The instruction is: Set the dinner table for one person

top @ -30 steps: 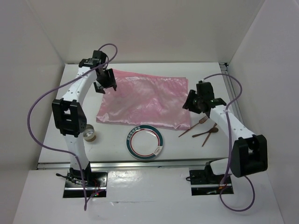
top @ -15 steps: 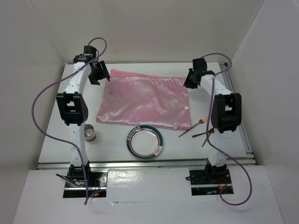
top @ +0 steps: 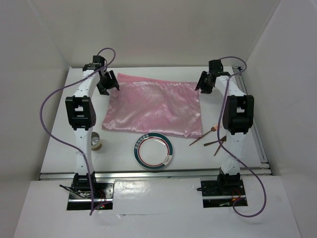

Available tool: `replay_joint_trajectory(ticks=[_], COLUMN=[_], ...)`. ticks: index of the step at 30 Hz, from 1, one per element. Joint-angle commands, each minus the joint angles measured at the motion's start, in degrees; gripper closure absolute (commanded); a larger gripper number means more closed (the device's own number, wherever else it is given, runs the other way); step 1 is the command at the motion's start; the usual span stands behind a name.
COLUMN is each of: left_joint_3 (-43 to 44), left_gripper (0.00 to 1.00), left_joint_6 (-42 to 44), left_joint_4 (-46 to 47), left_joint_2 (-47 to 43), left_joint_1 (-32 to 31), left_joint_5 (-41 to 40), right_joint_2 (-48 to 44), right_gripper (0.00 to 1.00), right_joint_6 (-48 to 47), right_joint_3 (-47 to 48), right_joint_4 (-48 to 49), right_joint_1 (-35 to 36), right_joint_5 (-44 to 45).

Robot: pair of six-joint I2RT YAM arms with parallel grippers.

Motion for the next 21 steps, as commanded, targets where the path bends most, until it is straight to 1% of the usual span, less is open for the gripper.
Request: replay_joint_trajectory(ticks=[1, 2, 3, 5, 6, 9, 11, 12, 14, 15, 16, 17, 18, 19, 20, 21], left_joint_3=[2.67, 0.06, -1.1, -2.86, -4.61, -8.38, -9.89, -10.51, -11.39, -12.17, -13.66, -14.72, -16.21, -19.79, -21.57, -23.24], left_gripper=[0.15, 0.08, 0.07, 0.03, 0.03, 0.03, 0.02, 0.03, 0.08, 0.19, 0.29, 0.42, 0.57, 0.85, 0.97, 1.0], left_joint_6=[-1.79, -1.79, -1.79, -2.32, -2.32, -3.64, -4.16, -4.17, -4.17, -4.17, -4.17, -4.17, -4.17, -4.69, -4.69, -4.69], left_joint_4=[-1.86, -1.86, -1.86, -1.86, -1.86, -1.86, -0.64, -0.63, -0.63, -0.63, -0.63, -0.02, 1.29, 2.08, 2.09, 2.96], left_joint_2=[1.42, 0.89, 0.89, 0.89, 0.89, 0.37, 0.36, 0.36, 0.36, 0.36, -0.51, -1.21, -2.26, -4.89, -6.3, -7.62], left_joint_1=[-0.02, 0.5, 0.5, 0.5, 0.5, 0.5, 0.5, 0.5, 0.5, 0.5, 0.5, 0.5, 0.5, 0.5, 0.5, 0.5], left_joint_5=[-0.55, -0.55, -0.55, 0.93, 1.55, 3.39, 4.54, 5.67, 5.69, 5.69, 6.38, 6.39, 6.91, 6.92, 6.92, 6.92], right_joint_2=[3.02, 3.55, 3.55, 2.68, 2.06, 0.39, -0.32, -0.84, -0.84, -0.32, 0.47, 0.48, 1.17, 1.96, 1.97, 2.67], right_gripper=[0.5, 0.43, 0.43, 0.42, 0.42, 0.42, 0.42, 0.42, 0.46, 0.5, 0.57, 0.75, 0.84, 0.91, 0.97, 1.0], right_joint_6=[-1.71, -2.23, -2.24, -2.24, -2.24, -2.24, -2.24, -2.24, -2.85, -2.85, -3.37, -3.38, -3.38, -3.9, -3.91, -3.91], right_joint_3=[5.56, 5.57, 4.87, 2.07, -1.34, -7.15, -9.01, -10.41, -11.04, -11.04, -10.52, -10.52, -9.82, -8.68, -7.97, -7.27], right_joint_4=[-4.09, -6.02, -6.04, -6.04, -5.34, -3.58, -2.96, -2.27, -1.74, -1.73, -1.73, -1.73, -1.73, -1.73, -2.25, -2.26], right_joint_1=[-0.77, -0.77, -0.77, -0.77, -1.29, -1.3, -1.3, -1.3, -1.3, -1.3, -1.3, -1.3, -1.3, -1.3, -1.3, -1.3], right_joint_5=[-2.26, -2.26, -2.26, -2.79, -3.49, -6.12, -7.44, -8.06, -8.77, -9.38, -9.38, -8.86, -8.86, -8.16, -7.37, -7.36])
